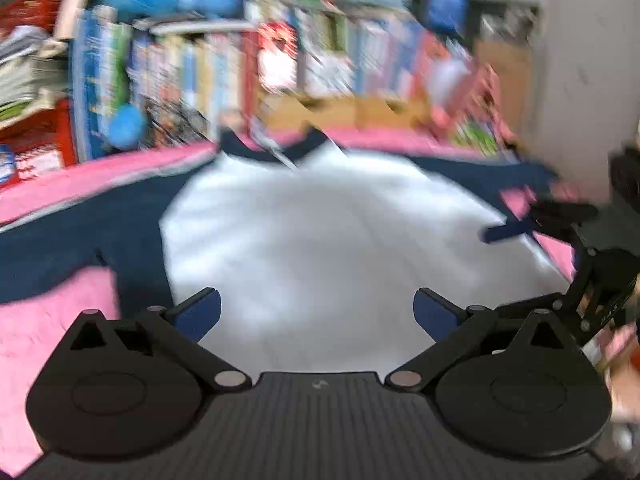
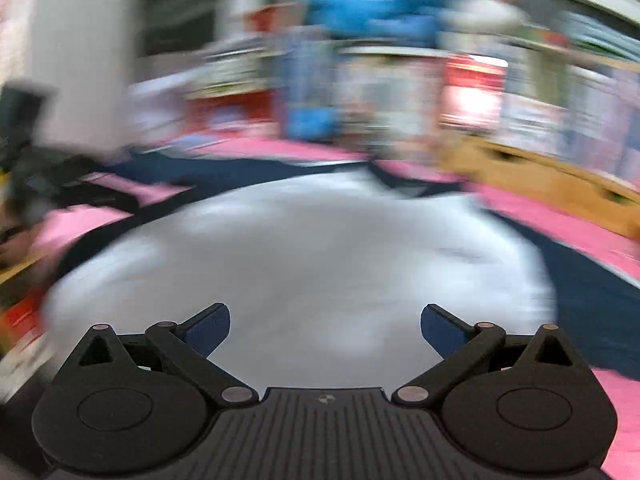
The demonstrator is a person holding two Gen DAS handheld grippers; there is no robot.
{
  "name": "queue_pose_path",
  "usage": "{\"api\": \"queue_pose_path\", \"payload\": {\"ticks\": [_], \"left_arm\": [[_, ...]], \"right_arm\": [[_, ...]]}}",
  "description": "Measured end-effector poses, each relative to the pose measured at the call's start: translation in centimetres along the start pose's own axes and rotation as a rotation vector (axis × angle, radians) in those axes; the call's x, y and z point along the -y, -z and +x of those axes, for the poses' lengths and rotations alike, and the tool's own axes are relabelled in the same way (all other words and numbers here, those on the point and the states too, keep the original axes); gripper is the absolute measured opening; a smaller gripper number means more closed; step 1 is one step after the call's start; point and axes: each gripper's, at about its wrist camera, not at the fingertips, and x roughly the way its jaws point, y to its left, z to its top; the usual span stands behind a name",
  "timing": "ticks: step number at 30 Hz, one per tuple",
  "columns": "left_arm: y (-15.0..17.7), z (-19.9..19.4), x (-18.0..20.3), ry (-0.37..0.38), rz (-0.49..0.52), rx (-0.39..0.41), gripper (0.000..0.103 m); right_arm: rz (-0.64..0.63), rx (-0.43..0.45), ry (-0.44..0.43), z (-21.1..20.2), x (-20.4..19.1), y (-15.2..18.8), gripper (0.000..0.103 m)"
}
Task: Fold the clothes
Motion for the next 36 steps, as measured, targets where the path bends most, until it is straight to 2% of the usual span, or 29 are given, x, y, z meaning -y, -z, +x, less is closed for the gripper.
{"api": "queue_pose_path", "payload": {"ticks": [3, 4, 7, 9, 11, 13, 16, 18, 21, 23, 24, 26, 27, 30, 32, 35, 36], "left_arm": [[2.7, 0.6, 0.1, -0.055, 0.003, -0.104, 0.103], [3.7, 0.1, -0.1, -0.079, 0.012, -0.094, 0.103], [5.7, -2.0, -0.9, -0.099, 0.021, -0.075, 0.103], [5.6, -3.0, -0.8, -0.129, 0.027, -0.105, 0.103], [4.3, -3.7, -0.5, -0.153, 0.023, -0.139, 0.103], [2.3, -3.8, -0.6, -0.142, 0.028, -0.116, 0.103], [-2.6, -1.3, -0.3, -0.128, -0.028, -0.104, 0.103], [-5.3, 2.0, -0.1, -0.108, -0.086, -0.134, 0.103], [-8.0, 8.5, -0.3, -0.11, -0.097, -0.214, 0.09], [-9.0, 12.6, -0.7, -0.15, -0.102, -0.276, 0.06], [-9.8, 14.0, -1.4, -0.164, -0.103, -0.274, 0.063], [-11.3, 16.7, -2.7, -0.191, -0.103, -0.268, 0.061], [-12.1, 18.1, -3.4, -0.205, -0.103, -0.265, 0.062], [-13.8, 21.6, -5.6, -0.247, -0.11, -0.241, 0.071], [-14.6, 23.6, -7.3, -0.262, -0.14, -0.219, 0.084], [-15.1, 25.6, -9.5, -0.293, -0.158, -0.169, 0.088], [-15.2, 26.1, -9.9, -0.304, -0.154, -0.151, 0.093]], "right_arm": [[-0.077, -0.042, -0.042, -0.2, -2.9, 2.0, 0.103], [-0.066, -0.046, -0.027, -0.6, -2.8, 2.7, 0.103], [0.032, -0.032, 0.029, -2.8, 0.4, 5.4, 0.103], [0.115, -0.037, 0.13, -4.8, 3.9, 7.0, 0.103], [0.222, -0.085, 0.247, -6.7, 6.6, 7.6, 0.103], [0.327, -0.119, 0.336, -8.3, 8.9, 7.3, 0.103], [0.417, -0.102, 0.43, -8.0, 10.6, 4.6, 0.101], [0.432, -0.063, 0.4, -6.2, 10.7, 2.5, 0.101], [0.397, -0.082, 0.298, -0.7, 10.4, -1.5, 0.096], [0.344, -0.129, 0.249, 3.9, 9.9, -4.1, 0.09], [0.318, -0.149, 0.235, 5.9, 9.7, -5.2, 0.085], [0.276, -0.196, 0.232, 9.8, 10.1, -7.0, 0.055], [0.28, -0.223, 0.226, 11.7, 10.9, -7.7, 0.051], [0.299, -0.233, 0.256, 16.2, 13.8, -10.1, 0.05], [0.265, -0.229, 0.321, 18.8, 15.3, -11.3, 0.052], [0.302, -0.201, 0.364, 21.3, 18.4, -12.0, 0.056], [0.301, -0.194, 0.385, 22.0, 19.2, -12.2, 0.06]]}}
